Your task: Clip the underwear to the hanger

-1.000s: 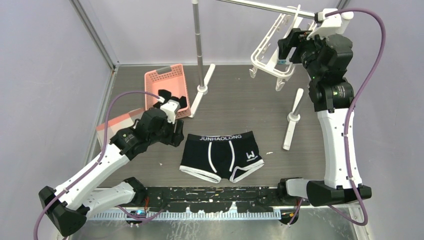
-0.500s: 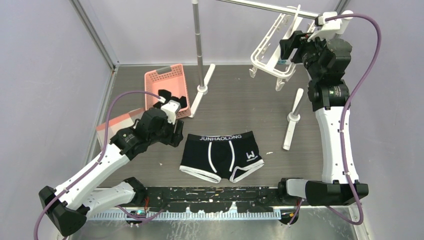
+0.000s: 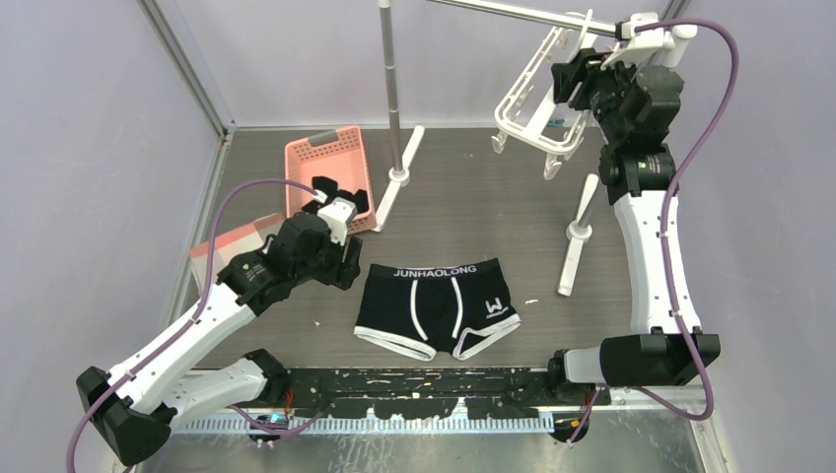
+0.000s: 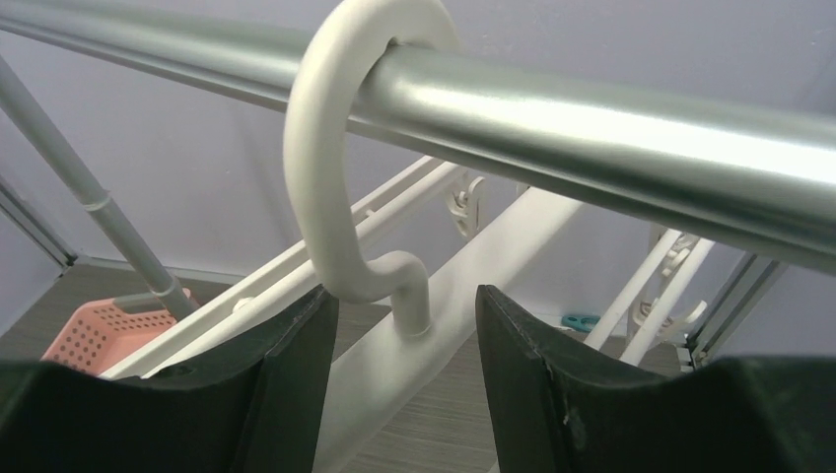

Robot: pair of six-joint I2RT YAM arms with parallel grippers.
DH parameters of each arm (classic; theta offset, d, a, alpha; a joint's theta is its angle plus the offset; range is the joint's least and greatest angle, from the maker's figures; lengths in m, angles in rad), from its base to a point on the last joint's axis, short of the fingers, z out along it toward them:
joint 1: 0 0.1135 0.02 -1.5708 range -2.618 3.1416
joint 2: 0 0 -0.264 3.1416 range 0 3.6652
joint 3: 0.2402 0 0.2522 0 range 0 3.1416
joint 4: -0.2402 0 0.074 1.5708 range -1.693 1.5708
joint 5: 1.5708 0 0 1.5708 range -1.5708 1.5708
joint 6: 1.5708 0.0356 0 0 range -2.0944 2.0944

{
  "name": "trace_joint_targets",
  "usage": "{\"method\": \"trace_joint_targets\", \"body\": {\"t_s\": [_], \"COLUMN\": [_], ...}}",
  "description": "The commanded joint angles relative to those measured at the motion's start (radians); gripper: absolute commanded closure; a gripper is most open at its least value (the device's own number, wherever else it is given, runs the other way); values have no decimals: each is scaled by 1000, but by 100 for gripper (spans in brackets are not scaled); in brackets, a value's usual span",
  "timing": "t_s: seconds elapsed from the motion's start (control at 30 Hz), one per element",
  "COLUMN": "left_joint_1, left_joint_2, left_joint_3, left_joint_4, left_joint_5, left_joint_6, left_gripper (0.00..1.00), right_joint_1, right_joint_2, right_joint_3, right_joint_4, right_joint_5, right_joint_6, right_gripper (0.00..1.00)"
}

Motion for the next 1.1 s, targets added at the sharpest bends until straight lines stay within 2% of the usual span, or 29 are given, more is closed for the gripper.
{"method": "trace_joint_targets", "body": {"t_s": [0.0,0.17,0.3,0.67,0.73,0.87,1.07], "left_joint_1": [4,3,4,3,3,3,3], "left_joint_2": [-8,19,54,69,69,66,66], "left_joint_3": [18,27,41,43,43,42,41], "left_joint_4": [15,5,-20,-38,-40,-38,-38], "left_joint_5": [-1,-8,-12,-24,-29,-28,-28], "left_joint_6": [19,27,31,31,29,30,29], "left_gripper": [36,37,38,39,39,39,39], "right_joint_1": [-3,-4,-3,-3,-3,-3,-3], "right_joint_2": [18,43,44,47,45,52,59], "right_joint_3": [50,55,23,-37,-42,-45,-53], "right_joint_4": [107,127,191,244,245,245,238], "right_joint_5": [-23,-22,-9,-11,-9,-5,-1], "right_joint_6": [10,7,7,-40,-42,-44,-45], "right_gripper": [41,41,46,77,77,70,70]}}
